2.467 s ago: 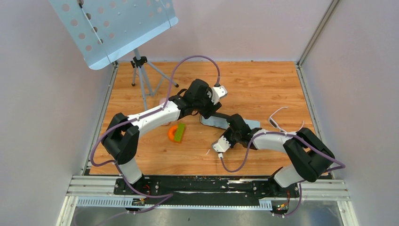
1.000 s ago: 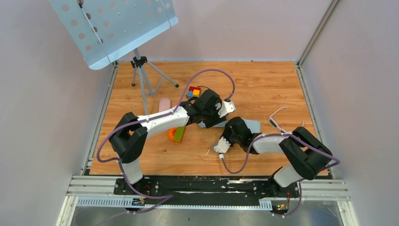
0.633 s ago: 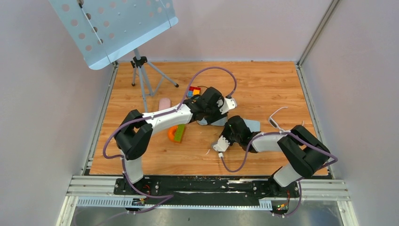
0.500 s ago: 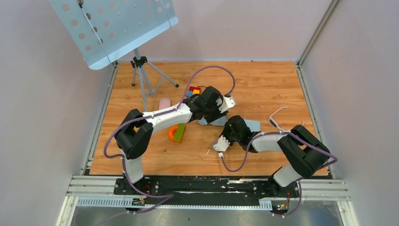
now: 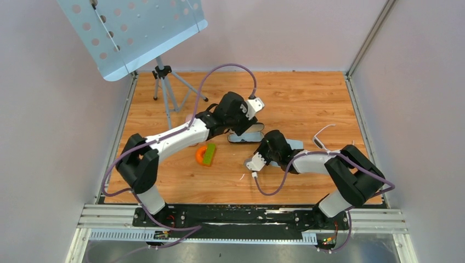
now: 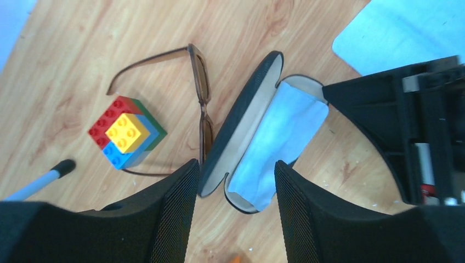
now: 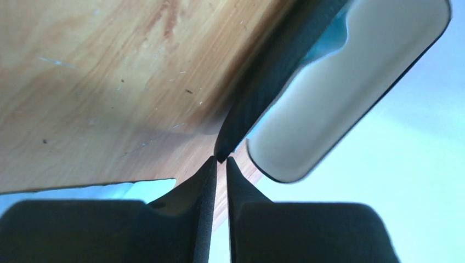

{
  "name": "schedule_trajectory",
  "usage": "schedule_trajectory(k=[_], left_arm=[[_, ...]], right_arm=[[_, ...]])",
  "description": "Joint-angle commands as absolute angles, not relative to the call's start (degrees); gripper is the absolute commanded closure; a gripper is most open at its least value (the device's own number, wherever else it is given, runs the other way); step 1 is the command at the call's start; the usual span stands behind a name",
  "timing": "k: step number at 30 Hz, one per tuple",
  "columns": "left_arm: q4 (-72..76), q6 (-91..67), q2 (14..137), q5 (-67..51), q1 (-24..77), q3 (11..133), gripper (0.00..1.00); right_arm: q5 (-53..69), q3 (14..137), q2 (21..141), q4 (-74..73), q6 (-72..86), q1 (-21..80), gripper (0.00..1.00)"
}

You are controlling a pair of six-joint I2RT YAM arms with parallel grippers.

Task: Organize the sunglasses
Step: Place the glasses cleaning cloth in the sunglasses case.

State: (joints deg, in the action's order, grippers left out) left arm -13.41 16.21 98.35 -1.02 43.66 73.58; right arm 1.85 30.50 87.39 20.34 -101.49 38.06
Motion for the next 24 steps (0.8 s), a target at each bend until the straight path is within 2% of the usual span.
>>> schedule_trajectory(k=[1, 24], left_arm=[[-10.2, 12.6, 92.0, -1.7, 43.4, 70.4, 0.43], [-7.8, 5.0, 86.5, 2.9, 43.3, 64.3, 0.41]], right_arm=[[1.7, 32.6, 87.0, 17.1, -98.8, 37.3, 0.84], [0.0, 38.3, 83.3, 12.2, -93.3, 36.1, 0.69]])
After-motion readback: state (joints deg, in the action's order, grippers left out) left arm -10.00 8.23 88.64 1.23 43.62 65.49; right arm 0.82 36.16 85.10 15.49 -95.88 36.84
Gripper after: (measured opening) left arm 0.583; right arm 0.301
